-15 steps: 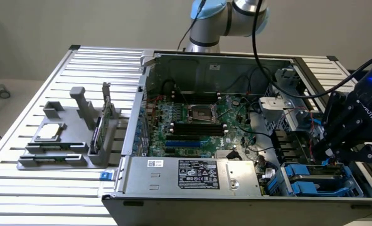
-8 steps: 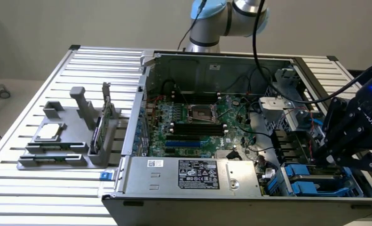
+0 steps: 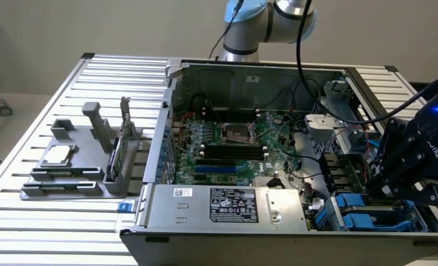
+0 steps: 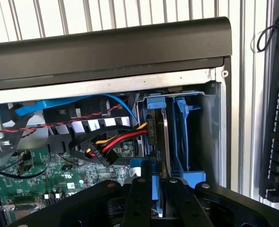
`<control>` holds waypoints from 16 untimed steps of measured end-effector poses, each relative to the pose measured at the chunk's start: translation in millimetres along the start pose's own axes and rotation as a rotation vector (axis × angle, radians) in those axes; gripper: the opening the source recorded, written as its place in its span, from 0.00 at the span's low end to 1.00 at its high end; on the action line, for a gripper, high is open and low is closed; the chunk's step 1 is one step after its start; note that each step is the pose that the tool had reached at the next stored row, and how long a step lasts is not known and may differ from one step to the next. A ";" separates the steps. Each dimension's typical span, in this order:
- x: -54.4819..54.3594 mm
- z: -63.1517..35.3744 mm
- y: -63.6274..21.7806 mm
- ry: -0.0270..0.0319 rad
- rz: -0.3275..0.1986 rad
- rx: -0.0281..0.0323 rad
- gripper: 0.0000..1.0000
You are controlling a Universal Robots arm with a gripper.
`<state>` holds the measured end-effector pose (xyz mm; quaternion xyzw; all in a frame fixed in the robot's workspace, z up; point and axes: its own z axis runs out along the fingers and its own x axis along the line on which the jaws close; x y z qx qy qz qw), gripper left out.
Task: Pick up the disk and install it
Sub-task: 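Insert the second disk wire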
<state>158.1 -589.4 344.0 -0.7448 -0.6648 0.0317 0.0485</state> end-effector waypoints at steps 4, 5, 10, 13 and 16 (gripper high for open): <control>0.0 0.7 0.1 0.0030 -0.003 -0.0012 0.16; 0.0 0.7 0.1 0.0043 -0.003 -0.0013 0.16; 0.1 0.7 1.5 0.0125 -0.008 -0.0012 0.16; 0.2 1.1 1.8 0.0159 -0.011 -0.0029 0.16; 0.2 1.5 2.1 0.0177 -0.013 -0.0059 0.16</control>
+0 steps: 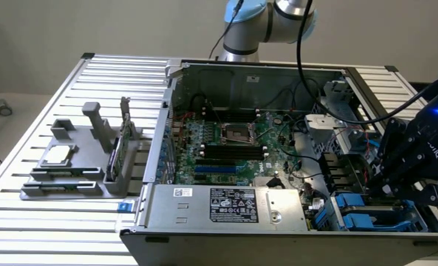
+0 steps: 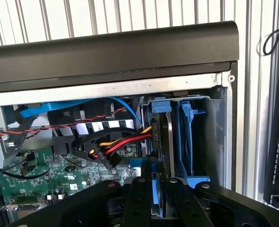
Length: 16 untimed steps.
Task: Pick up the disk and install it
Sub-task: 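Insert the second disk wire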
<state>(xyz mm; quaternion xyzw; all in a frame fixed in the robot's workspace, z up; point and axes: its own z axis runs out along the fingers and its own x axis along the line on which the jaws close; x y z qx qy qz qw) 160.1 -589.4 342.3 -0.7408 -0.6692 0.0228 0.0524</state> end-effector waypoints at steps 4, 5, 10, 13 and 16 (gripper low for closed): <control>0.0 0.9 0.3 0.0019 -0.002 -0.0034 0.16; 0.0 1.1 0.4 0.0022 -0.003 -0.0041 0.16; 0.0 1.8 0.8 0.0031 -0.004 -0.0066 0.16; 0.0 1.9 1.1 0.0031 -0.005 -0.0067 0.16; 0.0 2.0 1.1 0.0032 -0.005 -0.0067 0.16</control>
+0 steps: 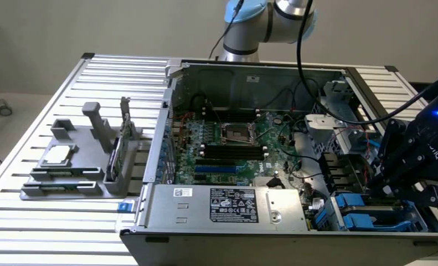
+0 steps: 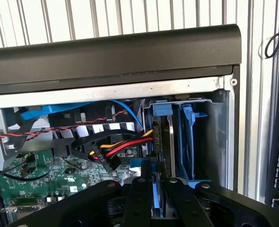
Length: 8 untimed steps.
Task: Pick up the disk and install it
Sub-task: 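Insert the second disk wire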
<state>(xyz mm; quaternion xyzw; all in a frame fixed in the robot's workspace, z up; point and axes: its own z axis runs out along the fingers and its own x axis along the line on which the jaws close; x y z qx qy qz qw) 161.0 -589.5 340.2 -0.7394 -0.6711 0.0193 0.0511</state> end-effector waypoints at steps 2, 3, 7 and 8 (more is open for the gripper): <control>-0.1 0.0 0.1 0.0000 0.000 0.0000 0.16; -0.2 0.0 0.1 -0.0001 0.000 0.0000 0.16; -0.8 -0.1 0.2 -0.0001 0.000 0.0000 0.16; -1.0 -0.1 0.3 -0.0001 0.000 0.0000 0.16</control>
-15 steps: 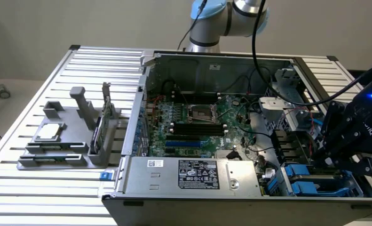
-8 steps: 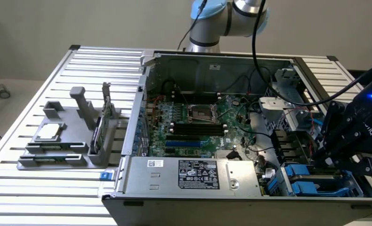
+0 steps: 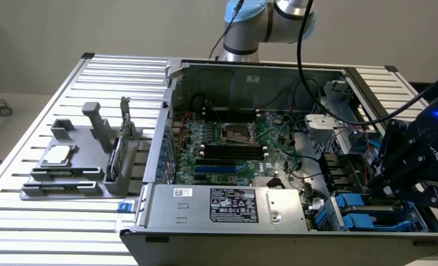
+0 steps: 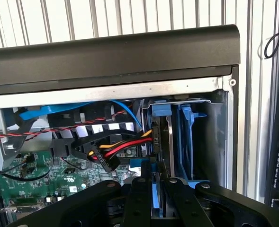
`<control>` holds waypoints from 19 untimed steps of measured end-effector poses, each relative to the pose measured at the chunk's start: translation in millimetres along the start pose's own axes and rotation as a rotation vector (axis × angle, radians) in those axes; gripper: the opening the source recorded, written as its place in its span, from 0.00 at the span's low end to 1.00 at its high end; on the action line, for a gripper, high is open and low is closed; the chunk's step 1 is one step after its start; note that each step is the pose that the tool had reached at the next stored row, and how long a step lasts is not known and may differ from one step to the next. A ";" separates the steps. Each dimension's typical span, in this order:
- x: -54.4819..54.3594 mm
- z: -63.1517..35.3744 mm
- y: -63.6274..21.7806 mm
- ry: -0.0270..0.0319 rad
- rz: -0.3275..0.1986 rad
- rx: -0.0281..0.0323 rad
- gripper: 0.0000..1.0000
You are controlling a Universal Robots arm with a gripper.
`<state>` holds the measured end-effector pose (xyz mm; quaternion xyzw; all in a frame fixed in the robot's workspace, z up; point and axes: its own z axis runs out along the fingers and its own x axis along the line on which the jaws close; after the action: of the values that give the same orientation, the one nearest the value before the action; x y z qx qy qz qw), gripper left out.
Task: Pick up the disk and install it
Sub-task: 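Insert the second disk wire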
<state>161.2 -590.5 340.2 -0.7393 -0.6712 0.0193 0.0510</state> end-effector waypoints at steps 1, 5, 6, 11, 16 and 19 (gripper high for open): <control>-0.2 0.0 0.0 0.0000 0.000 0.0000 0.16; -1.1 -0.1 0.2 0.0000 0.000 0.0000 0.16; -1.4 0.0 0.3 0.0000 -0.001 0.0000 0.16; -2.2 0.0 0.4 -0.0002 -0.007 -0.0002 0.16; -2.3 0.9 0.5 0.0049 -0.032 -0.0059 0.16; -2.5 1.3 0.5 0.0104 -0.050 -0.0088 0.16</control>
<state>161.3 -593.0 338.8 -0.7226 -0.6893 0.0113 0.0517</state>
